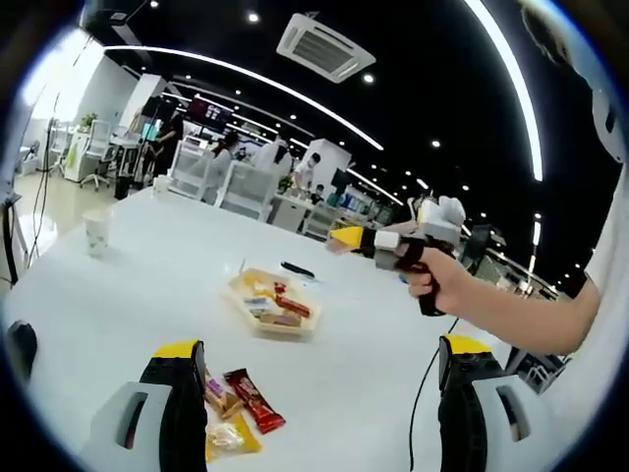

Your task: Place the target food into the container with the food tongs after gripping and lifting it, then release it inside without dropping or visibly crushing the food.

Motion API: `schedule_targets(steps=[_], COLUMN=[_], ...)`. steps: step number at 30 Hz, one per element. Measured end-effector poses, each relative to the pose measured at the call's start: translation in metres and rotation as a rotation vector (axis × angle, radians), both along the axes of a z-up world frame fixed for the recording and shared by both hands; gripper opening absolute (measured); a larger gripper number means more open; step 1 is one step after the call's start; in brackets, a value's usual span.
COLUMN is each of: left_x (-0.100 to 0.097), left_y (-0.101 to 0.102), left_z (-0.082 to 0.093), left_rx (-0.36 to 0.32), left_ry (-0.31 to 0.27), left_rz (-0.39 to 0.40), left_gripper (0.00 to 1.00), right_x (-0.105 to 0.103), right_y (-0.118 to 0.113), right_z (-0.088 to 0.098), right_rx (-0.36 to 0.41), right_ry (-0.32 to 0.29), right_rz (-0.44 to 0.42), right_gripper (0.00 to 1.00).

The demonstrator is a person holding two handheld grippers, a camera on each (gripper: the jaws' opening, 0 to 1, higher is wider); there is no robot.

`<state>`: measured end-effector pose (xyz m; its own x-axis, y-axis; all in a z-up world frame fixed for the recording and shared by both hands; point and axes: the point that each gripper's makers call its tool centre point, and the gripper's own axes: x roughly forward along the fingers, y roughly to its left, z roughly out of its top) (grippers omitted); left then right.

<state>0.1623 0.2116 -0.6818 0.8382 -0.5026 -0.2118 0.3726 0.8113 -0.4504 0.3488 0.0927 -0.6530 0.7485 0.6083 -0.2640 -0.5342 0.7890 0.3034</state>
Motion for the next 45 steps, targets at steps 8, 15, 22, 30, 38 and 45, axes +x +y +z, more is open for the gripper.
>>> schedule_targets(steps=[8, 15, 22, 30, 38, 45], left_x=[0.000, -0.001, 0.000, -0.006, -0.012, -0.012], left_y=[-0.003, -0.005, -0.004, -0.006, -0.004, -0.001], left_z=[0.000, -0.002, 0.000, -0.001, -0.001, 0.002], left_rx=[-0.024, -0.012, -0.010, -0.024, 0.001, 0.012], left_ry=[-0.009, 0.000, -0.006, -0.008, -0.001, -0.003], left_rz=[-0.005, -0.016, -0.012, -0.009, -0.013, -0.005], left_gripper=[0.99, 0.99, 0.99, 0.99, 0.99, 0.99], right_x=[-0.019, -0.030, -0.047, -0.091, -0.109, -0.115], right_y=[-0.002, 0.001, 0.014, 0.052, 0.070, 0.082], right_z=[-0.023, -0.035, -0.047, -0.067, -0.087, -0.110], right_rx=[-0.007, 0.017, -0.069, -0.167, -0.175, -0.204], right_ry=[0.035, 0.067, 0.051, -0.014, 0.028, 0.060], right_rz=[-0.031, -0.047, 0.007, 0.109, 0.150, 0.181], right_gripper=[0.28, 0.28, 0.28, 0.28, 0.29, 0.28])
